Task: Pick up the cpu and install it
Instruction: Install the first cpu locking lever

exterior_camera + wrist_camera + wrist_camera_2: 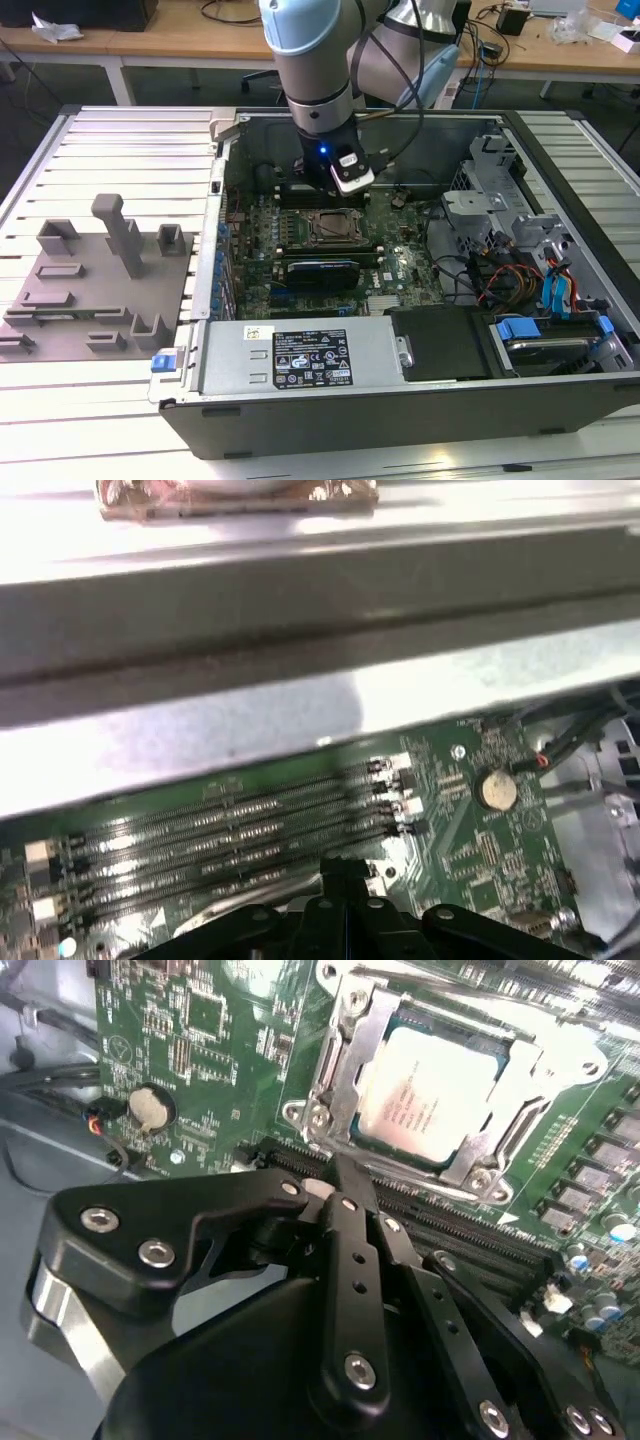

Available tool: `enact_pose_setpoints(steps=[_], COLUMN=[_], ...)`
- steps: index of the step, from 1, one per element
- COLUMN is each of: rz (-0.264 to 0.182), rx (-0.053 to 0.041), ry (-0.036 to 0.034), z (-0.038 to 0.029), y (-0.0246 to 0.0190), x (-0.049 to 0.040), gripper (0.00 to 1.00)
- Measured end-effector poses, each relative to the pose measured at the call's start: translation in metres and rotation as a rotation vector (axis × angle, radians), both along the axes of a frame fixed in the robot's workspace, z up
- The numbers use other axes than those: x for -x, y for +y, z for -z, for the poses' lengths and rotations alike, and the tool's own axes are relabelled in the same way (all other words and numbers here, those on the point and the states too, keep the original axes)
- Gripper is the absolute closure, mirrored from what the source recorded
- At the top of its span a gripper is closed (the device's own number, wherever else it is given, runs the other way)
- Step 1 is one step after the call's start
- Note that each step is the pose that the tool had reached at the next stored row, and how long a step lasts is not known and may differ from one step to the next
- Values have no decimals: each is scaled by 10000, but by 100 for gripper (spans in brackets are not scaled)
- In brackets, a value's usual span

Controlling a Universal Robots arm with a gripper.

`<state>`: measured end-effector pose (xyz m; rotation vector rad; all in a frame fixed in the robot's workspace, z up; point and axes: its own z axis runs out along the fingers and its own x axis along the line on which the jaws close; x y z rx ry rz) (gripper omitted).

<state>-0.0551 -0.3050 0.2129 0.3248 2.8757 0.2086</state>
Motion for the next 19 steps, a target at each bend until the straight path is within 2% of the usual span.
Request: enact_pose_setpoints(steps=[1, 2, 6, 7, 11, 12, 13, 15, 16, 17, 18, 19], rz=[19, 48, 144, 165, 165, 162, 156, 138, 115, 96, 87, 87], rx=[149, 353, 894, 1141, 1159, 1157, 1158, 1162, 1165, 1166, 1167, 1168], ry=[20, 60, 227, 291, 308, 361, 471, 775, 1178, 1493, 1641, 1656], z=[-1, -1, -1, 0, -1, 1, 1, 3, 5, 6, 7, 7], y=[0, 0, 0, 0, 0, 1, 1, 0, 0, 0, 0, 0], x=[0, -1, -3, -5, -5, -6, -9, -18, -30, -40, -44, -44], gripper=[89, 89, 89, 89, 89, 89, 89, 89, 89, 89, 89, 89])
